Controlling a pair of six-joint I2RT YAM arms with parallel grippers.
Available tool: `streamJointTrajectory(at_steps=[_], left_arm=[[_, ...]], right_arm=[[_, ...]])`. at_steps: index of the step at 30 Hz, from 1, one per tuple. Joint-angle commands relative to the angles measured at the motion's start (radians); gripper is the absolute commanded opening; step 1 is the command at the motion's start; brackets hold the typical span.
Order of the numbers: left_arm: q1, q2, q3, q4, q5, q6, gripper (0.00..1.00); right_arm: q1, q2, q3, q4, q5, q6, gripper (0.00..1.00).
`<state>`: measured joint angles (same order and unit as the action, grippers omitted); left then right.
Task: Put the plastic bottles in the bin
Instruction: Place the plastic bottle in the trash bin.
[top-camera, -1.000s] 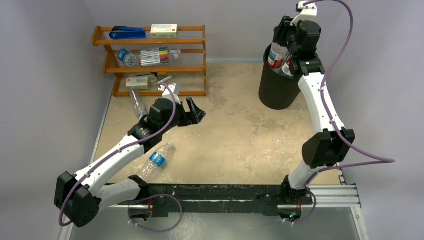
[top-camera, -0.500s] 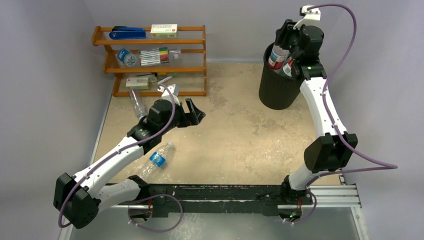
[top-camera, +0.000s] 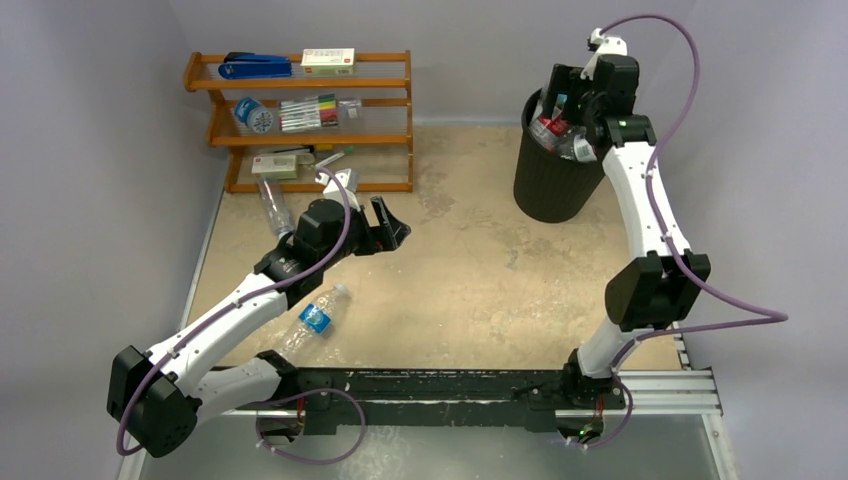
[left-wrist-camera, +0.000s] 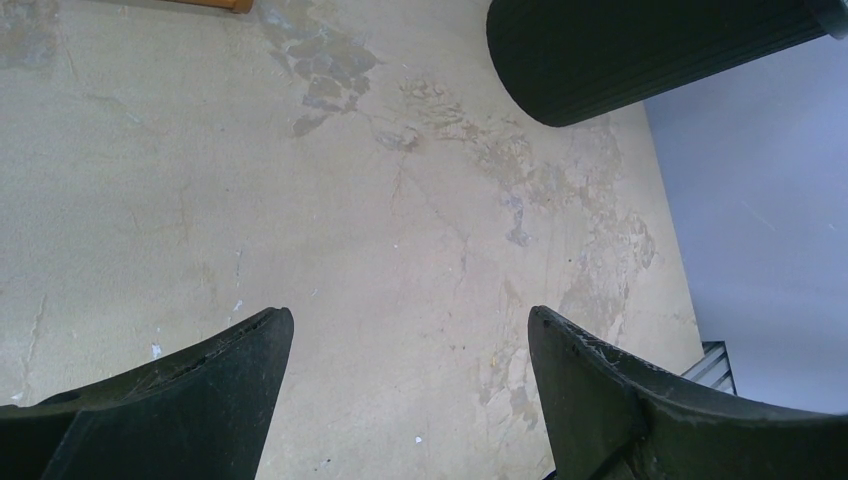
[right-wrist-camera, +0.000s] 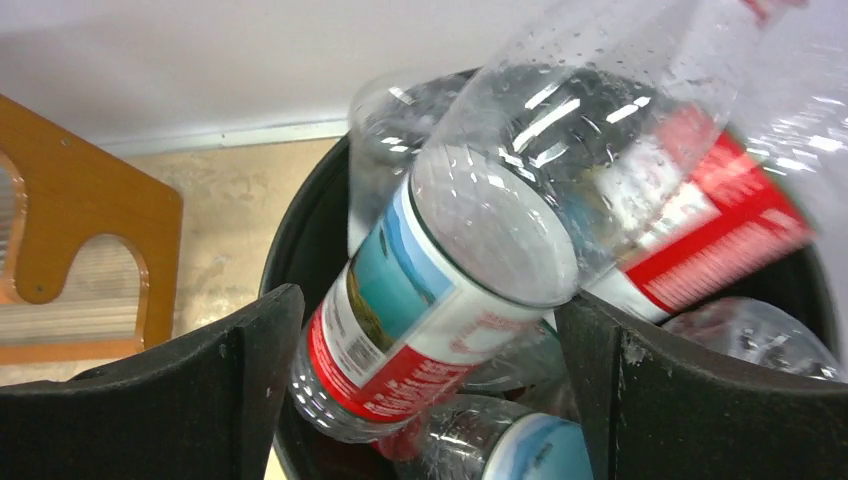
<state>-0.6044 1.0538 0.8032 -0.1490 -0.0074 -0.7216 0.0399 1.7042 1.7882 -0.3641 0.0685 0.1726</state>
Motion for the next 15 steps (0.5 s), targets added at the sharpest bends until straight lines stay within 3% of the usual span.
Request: streamJointTrajectory(at_steps=[1, 7, 15], left_arm=[[0.000, -0.017, 0.023, 0.019, 0.000, 0.004, 0.88], [0.000, -0.008, 0.024, 0.022, 0.003, 0.003, 0.88], [0.000, -0.007, 0.033, 0.001, -0.019, -0.002, 0.88]], right_arm=[[-0.004, -0.086, 0.106, -0.048, 0.015, 0.006, 0.98], [-0.005, -0.111, 0.180, -0.095, 0.040, 0.004, 0.99], [-0.005, -0.191, 0.163, -0.088, 0.003, 0.005, 1.00]])
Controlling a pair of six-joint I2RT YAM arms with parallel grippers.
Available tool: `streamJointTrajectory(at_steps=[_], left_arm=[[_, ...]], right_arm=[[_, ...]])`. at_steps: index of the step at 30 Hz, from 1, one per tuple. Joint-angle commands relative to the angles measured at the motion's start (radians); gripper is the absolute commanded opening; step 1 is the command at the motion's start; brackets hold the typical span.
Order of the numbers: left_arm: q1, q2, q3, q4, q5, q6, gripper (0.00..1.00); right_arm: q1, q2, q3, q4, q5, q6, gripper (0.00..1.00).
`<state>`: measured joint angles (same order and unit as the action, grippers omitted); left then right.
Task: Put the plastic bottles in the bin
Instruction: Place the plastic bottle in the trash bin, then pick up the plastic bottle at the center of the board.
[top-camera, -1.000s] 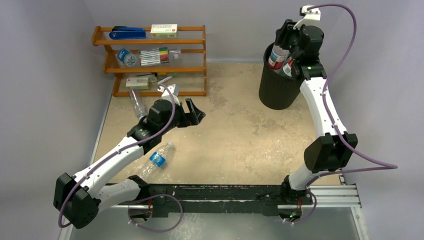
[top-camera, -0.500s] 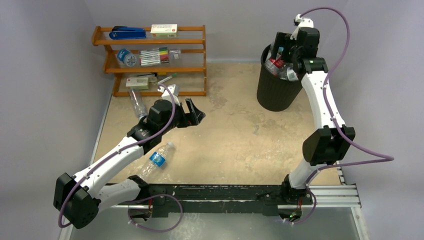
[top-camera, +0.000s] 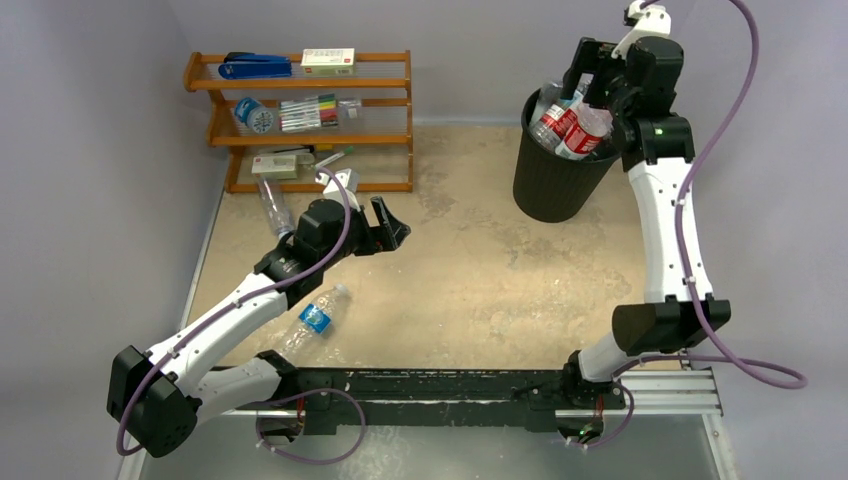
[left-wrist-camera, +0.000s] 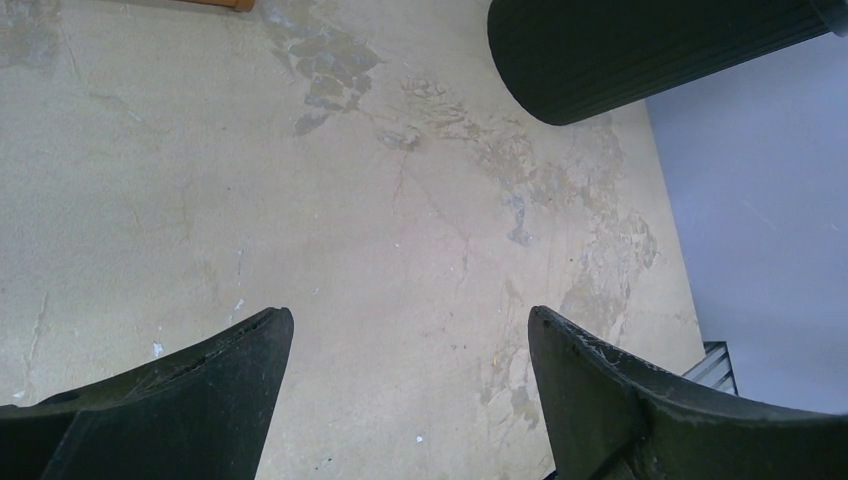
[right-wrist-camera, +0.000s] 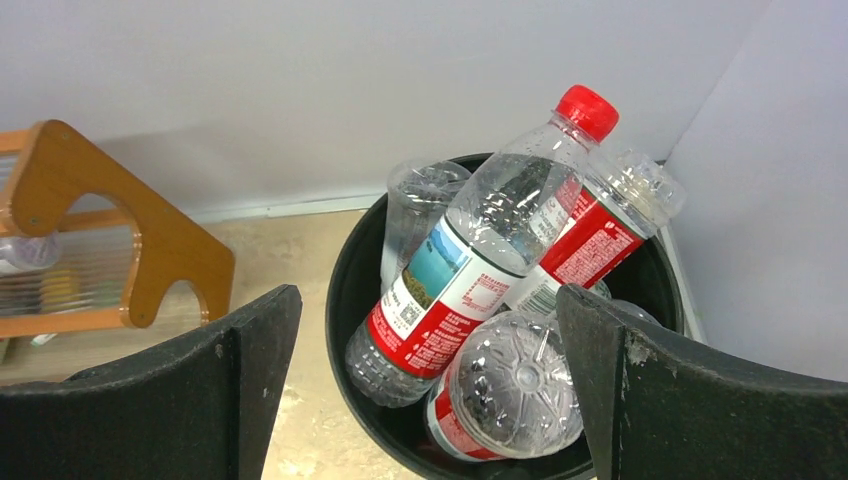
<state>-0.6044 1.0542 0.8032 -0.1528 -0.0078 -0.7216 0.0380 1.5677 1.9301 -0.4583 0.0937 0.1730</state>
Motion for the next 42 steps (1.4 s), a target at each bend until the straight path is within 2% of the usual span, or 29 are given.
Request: streamJointTrajectory(at_steps=[1, 5, 9, 14, 22, 32, 38, 42], left_arm=[[0.001, -0.006, 0.036, -0.004, -0.027, -0.002, 0.88], [0.000, 0.004, 0.057, -0.070, -0.101, -0.015, 0.88], [0.006, 0.035, 0.092, -0.185, -0.217, -0.037, 0.93], [0.057, 0.066, 0.094, -0.234, -0.231, -0.061, 0.95], [0.152, 0.071, 0.095, -0.355, -0.222, -0.076, 0.95], [0.153, 0.097, 0.045, -0.494, -0.281, -0.088, 0.95], [0.153, 0.127, 0.078, -0.653, -0.366, -0.129, 0.95], [0.153, 0.136, 0.090, -0.733, -0.362, -0.164, 0.95]], right_arm=[[-0.002, -0.062, 0.019, 0.006, -0.039, 0.004, 1.00], [-0.002, -0.080, 0.006, 0.006, -0.124, -0.001, 1.00], [0.002, -0.094, -0.037, 0.030, -0.294, 0.002, 1.00], [0.048, -0.122, -0.140, 0.097, -0.428, 0.041, 1.00], [0.197, -0.127, -0.253, 0.146, -0.431, 0.050, 1.00], [0.232, -0.163, -0.421, 0.213, -0.452, 0.059, 1.00], [0.243, -0.175, -0.487, 0.245, -0.463, 0.058, 1.00], [0.246, -0.185, -0.535, 0.273, -0.476, 0.056, 1.00]])
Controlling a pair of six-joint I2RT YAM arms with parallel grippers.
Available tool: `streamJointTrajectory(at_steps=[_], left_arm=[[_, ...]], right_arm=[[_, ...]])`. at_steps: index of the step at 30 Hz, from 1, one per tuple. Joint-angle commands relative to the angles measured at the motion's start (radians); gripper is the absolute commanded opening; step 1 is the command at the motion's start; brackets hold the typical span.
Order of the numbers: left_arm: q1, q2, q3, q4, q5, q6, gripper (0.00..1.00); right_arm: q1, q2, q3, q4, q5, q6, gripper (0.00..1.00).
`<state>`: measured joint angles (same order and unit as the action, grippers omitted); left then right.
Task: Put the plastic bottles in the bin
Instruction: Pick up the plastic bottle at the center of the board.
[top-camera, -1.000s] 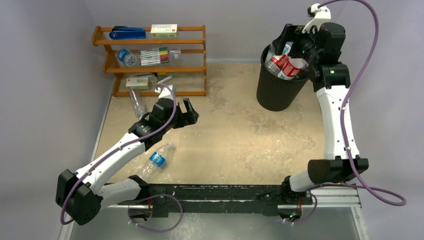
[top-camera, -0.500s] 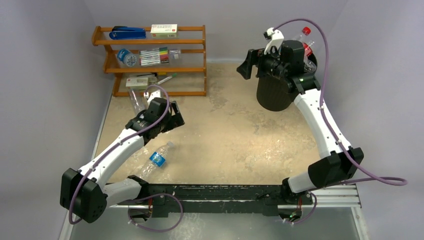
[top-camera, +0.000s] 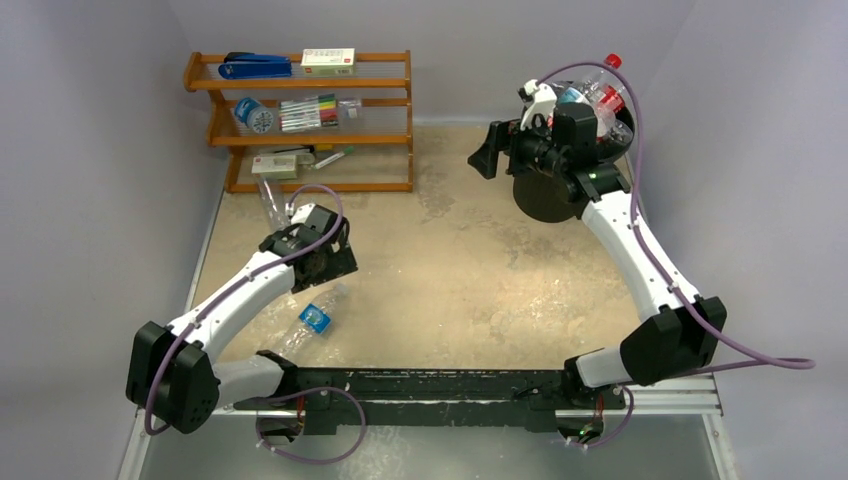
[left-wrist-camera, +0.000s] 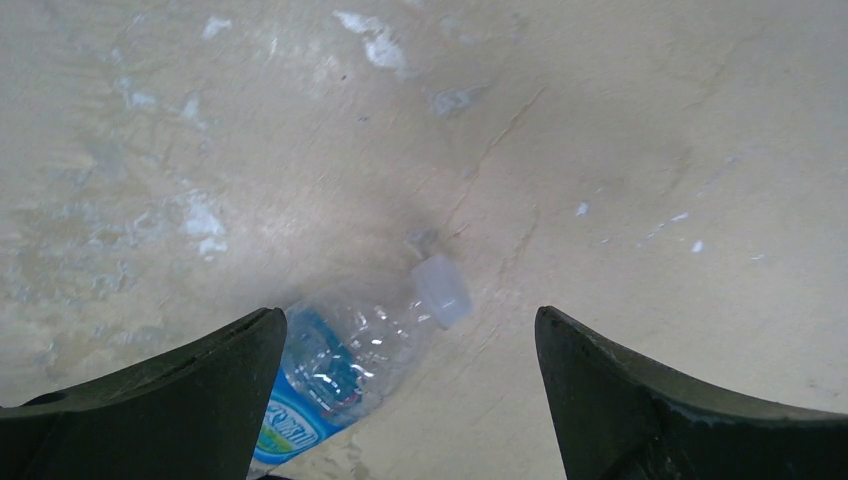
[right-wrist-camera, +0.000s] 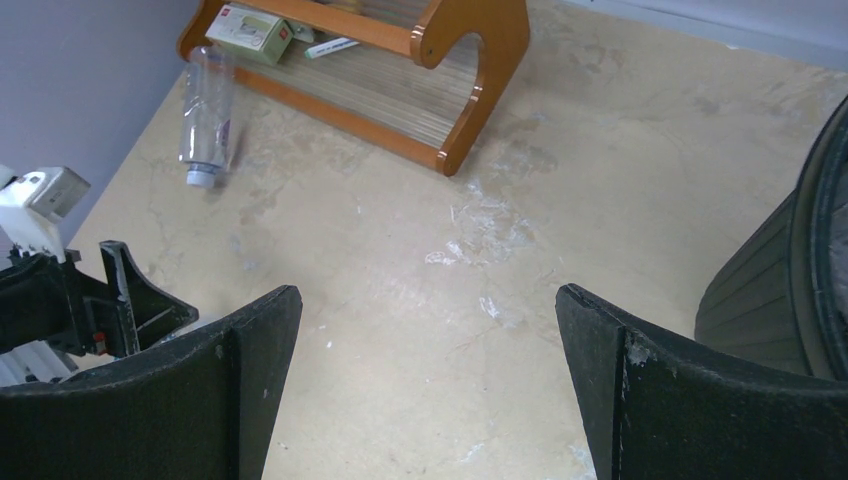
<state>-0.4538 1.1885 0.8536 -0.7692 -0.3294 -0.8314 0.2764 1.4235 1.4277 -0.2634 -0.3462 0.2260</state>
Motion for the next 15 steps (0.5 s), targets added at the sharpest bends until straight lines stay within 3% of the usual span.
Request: streamJointTrajectory(at_steps=[1, 9, 15], left_arm=[[0.003, -0.004, 0.038, -0.124, -0.025, -0.062, 0.95], [0.002, 0.053, 0.109, -0.298, -0.060, -0.062, 0.96], [0.003, 0.014, 0.097, -0.297, 0.068, 0.022, 0.97]], right_arm=[[0.008, -0.044, -0.045, 0.089, -0.044, 0.003, 1.00], [0.012, -0.069, -0.131, 0.138, -0.084, -0.005, 1.00], [0.012, -0.093, -0.184, 0.155, -0.096, -0.028, 1.00]])
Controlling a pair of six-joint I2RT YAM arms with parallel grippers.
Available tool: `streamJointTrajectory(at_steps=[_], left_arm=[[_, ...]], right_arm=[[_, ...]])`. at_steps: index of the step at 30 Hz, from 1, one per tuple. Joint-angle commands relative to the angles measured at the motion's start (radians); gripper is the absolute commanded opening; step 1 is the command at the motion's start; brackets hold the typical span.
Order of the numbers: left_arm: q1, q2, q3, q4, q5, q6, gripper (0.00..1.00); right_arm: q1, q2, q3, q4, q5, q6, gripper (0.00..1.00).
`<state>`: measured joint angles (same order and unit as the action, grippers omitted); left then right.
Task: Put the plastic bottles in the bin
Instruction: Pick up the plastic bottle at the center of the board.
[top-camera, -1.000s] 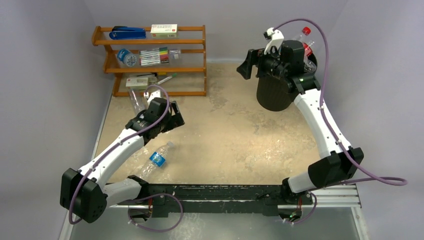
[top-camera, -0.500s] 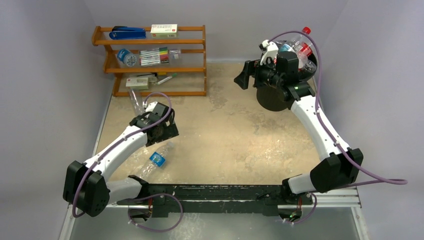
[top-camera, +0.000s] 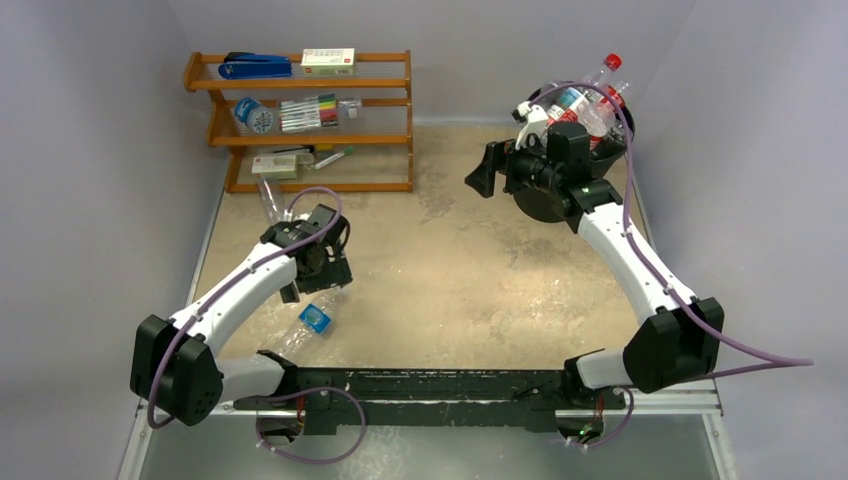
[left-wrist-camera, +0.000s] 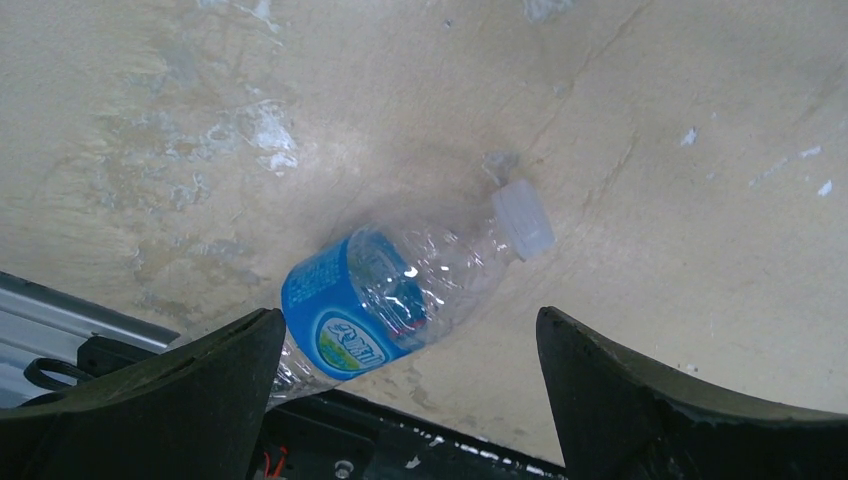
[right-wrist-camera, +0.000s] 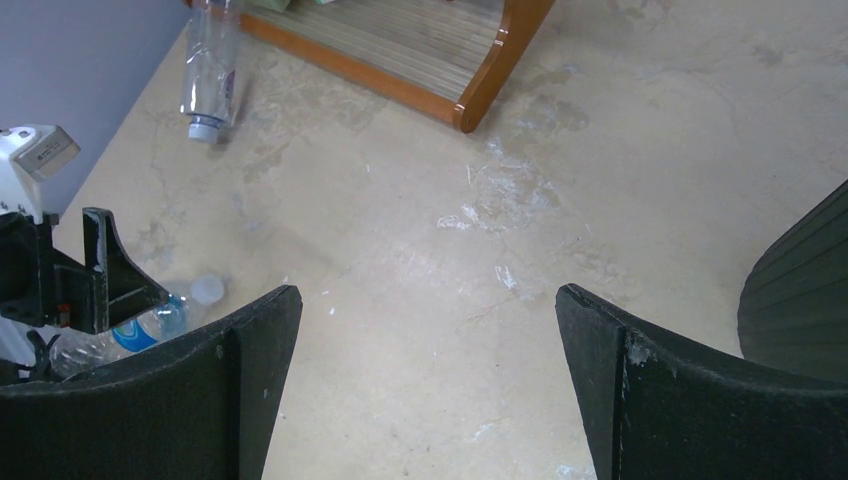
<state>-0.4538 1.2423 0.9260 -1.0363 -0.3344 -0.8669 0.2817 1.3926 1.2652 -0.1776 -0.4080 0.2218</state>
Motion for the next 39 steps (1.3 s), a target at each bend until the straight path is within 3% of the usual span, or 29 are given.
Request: streamJointTrajectory(at_steps=[1, 4, 16, 26, 37, 39], left_arm=[[0.002, -0.056, 0.020, -0.023, 0.100, 0.069, 0.98], [0.002, -0.081, 0.007, -0.026, 0.132, 0.097, 0.98], [-0.016, 0.083, 0.027, -0.107, 0.094, 0.226, 0.98], [-0.077, 0.202, -0.005, -0.107, 0.131, 0.220, 0.98], [-0.125, 0.233, -0.086, 0.018, 0.169, 0.158, 0.98], [-0.126, 0.232, -0.082, 0.034, 0.168, 0.150, 0.94]], right_arm=[[0.007, -0.067, -0.034, 0.076, -0.035, -0.026, 1.00], [0.007, -0.076, -0.062, 0.087, -0.050, -0.029, 1.00], [0.007, -0.118, -0.106, 0.141, -0.118, -0.007, 1.00], [0.007, -0.121, -0.115, 0.146, -0.129, -0.011, 1.00], [0.007, -0.104, -0.123, 0.155, -0.129, -0.011, 1.00], [0.007, -0.101, -0.124, 0.158, -0.127, -0.009, 1.00]])
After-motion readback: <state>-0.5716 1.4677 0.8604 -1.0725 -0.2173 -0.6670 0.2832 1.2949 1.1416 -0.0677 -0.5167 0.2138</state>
